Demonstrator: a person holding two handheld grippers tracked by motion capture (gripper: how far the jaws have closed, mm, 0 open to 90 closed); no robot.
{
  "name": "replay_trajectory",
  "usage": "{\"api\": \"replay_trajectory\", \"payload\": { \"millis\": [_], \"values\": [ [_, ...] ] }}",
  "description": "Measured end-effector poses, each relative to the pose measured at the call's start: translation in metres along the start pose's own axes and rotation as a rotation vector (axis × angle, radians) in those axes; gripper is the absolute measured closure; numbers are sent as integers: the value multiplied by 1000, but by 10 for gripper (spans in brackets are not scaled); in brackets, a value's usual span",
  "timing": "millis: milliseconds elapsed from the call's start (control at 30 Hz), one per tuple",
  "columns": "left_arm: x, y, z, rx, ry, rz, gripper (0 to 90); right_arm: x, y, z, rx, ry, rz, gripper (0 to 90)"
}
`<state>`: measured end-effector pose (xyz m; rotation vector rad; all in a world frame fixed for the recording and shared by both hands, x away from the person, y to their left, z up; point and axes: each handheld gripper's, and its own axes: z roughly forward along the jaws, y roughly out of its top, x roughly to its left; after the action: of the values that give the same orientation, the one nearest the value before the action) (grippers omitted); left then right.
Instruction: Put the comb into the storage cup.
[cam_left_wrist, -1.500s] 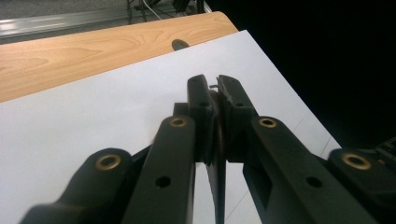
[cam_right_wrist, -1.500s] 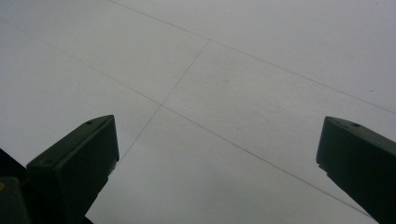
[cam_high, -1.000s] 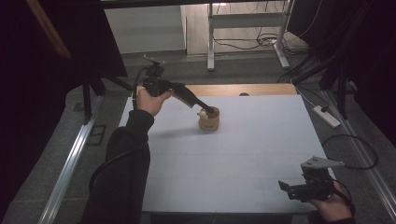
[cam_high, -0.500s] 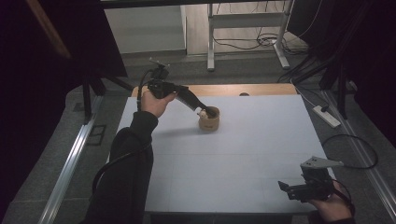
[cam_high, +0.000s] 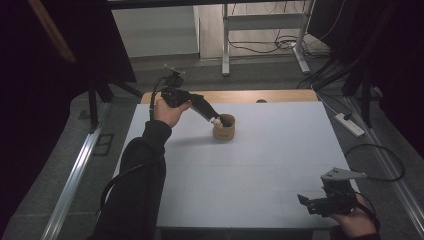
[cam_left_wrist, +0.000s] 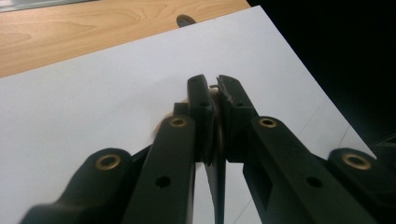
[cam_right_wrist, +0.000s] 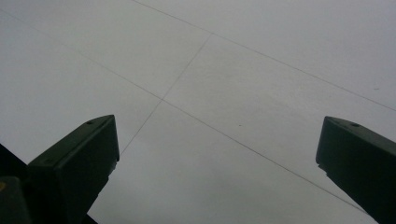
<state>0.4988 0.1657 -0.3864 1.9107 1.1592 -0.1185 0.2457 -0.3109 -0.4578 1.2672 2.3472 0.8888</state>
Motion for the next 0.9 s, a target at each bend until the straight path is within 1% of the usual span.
{"api": "replay_trajectory", "payload": {
  "millis": [300, 533, 667, 767, 900],
  "values": [
    [0, -1, 6, 10, 4, -2, 836, 0, 0, 1, 5, 1, -4, 0],
    [3, -3, 6, 4, -7, -12, 831, 0, 0, 1, 10, 0, -7, 0],
    [5, -5, 7, -10, -26, -17, 822, 1, 0, 1, 12, -2, -13, 0],
    [7, -7, 8, -20, -42, -22, 789, 1, 0, 1, 13, -2, -13, 0],
    [9, -9, 8, -27, -32, -16, 746, 1, 0, 2, 14, -3, -15, 1]
  ]
}}
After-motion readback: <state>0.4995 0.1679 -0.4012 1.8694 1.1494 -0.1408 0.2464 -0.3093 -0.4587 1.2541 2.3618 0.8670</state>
